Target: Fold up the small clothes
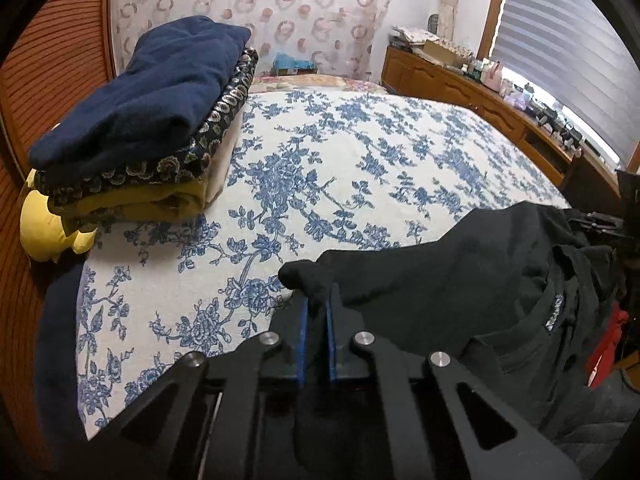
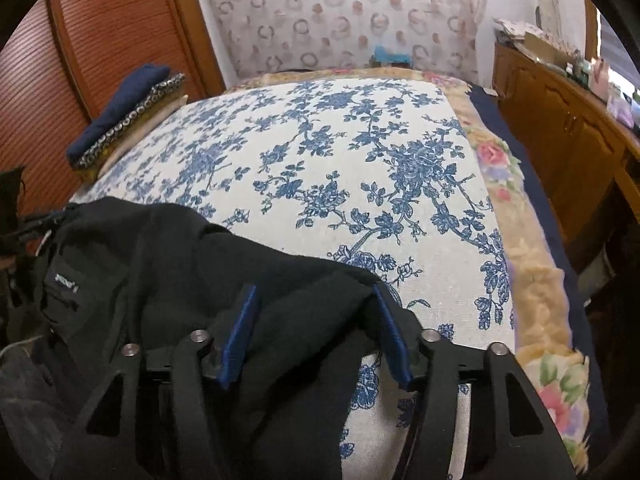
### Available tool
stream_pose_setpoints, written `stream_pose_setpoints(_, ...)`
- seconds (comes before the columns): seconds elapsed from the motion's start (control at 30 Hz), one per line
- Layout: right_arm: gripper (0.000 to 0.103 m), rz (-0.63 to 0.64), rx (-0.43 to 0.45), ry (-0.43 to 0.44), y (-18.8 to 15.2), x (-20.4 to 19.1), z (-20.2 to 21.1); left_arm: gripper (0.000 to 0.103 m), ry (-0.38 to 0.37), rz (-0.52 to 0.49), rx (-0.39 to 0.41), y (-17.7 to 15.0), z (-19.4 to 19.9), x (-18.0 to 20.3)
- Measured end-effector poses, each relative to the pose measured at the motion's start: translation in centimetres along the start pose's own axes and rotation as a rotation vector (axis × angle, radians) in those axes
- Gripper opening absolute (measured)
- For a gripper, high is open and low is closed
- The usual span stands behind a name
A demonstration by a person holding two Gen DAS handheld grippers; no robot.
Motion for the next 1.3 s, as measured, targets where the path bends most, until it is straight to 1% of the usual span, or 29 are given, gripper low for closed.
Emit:
stream_pose_setpoints(0.03,0.028,0.003,-0.003,0.010,-0.1,0.0,0.0,0.004,0.000,0.002,0.013,0.1,0.4,0.1)
stream_pose_setpoints(0.07,0.020,0.003,-0.008,0.029,-0.2,-0.1,0.1,0.003,-0.003,0.005,0.023,0.1,0.8,0.1)
stream_pose_setpoints(0.1,0.013,0.002,-0.013,0.049,-0.3,-0.3,0.1,0.003,-0.012,0.008,0.045,0.3,1.5,0.4)
stream_pose_setpoints(0.13,0.011,0.011,-0.010,0.050,-0.4,-0.6,0.2,0.003,-0.019,0.009,0.061,0.4,2.1,0.6)
stream_pose_setpoints(0.2,0.010,0.016,0.010,0.057,-0.4,-1.1,0.7,0.003,-0.044,0.000,0.091,0.5,3.6,1.5)
stream_pose_setpoints(0.27,0.010,-0.012,0.056,0.075,-0.2,-1.2,1.8,0.003,-0.057,-0.002,0.133,0.5,5.5,2.2)
stream_pose_setpoints(0.37,0.009,-0.027,0.142,0.092,0.3,-1.5,4.6,0.003,-0.077,0.004,0.200,0.9,8.5,3.1)
stream_pose_setpoints(0.47,0.009,-0.006,0.201,0.103,0.9,-2.5,7.6,0.003,-0.093,0.003,0.271,1.7,12.0,3.8)
stream_pose_setpoints(0.53,0.009,0.017,0.224,0.102,1.3,-3.2,9.3,0.003,-0.109,-0.007,0.317,2.4,14.2,4.5)
stream_pose_setpoints(0.6,0.009,0.048,0.251,0.103,1.8,-4.1,11.7,0.003,-0.126,-0.013,0.362,3.1,16.2,5.1)
stream_pose_setpoints(0.7,0.009,0.076,0.302,0.102,2.6,-5.1,15.6,0.003,-0.166,-0.032,0.450,4.3,20.4,6.2)
stream_pose_setpoints(0.8,0.009,0.110,0.382,0.091,4.0,-6.0,20.7,0.003,-0.182,-0.050,0.534,5.5,24.6,6.9)
stream_pose_setpoints(0.9,0.009,0.137,0.458,0.069,5.5,-6.6,25.1,0.003,-0.177,-0.056,0.588,7.0,27.4,6.6)
stream_pose_setpoints(1.03,0.009,0.193,0.559,0.033,8.2,-7.8,30.5,0.003,-0.138,-0.078,0.649,9.8,29.9,6.0)
stream_pose_setpoints(1.13,0.009,0.246,0.613,-0.009,10.5,-8.5,33.0,0.003,-0.111,-0.099,0.682,12.1,30.8,5.9)
stream_pose_setpoints(1.2,0.009,0.268,0.635,-0.034,12.2,-8.6,33.9,0.003,-0.096,-0.104,0.697,13.7,31.1,5.6)
stream_pose_setpoints(1.27,0.009,0.278,0.657,-0.046,14.4,-8.4,34.4,0.003,-0.075,-0.104,0.694,15.7,30.4,5.0)
stream_pose_setpoints(1.3,0.009,0.281,0.658,-0.053,15.4,-8.2,34.3,0.003,-0.053,-0.102,0.684,17.2,29.3,4.5)
Point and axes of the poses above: each gripper's, at about its wrist camera, not at the fingertips, and z roughly against the way its jaws point, x to its right, y to its top, the point moved 5 cm from there along -z, roughly the way its jaws point
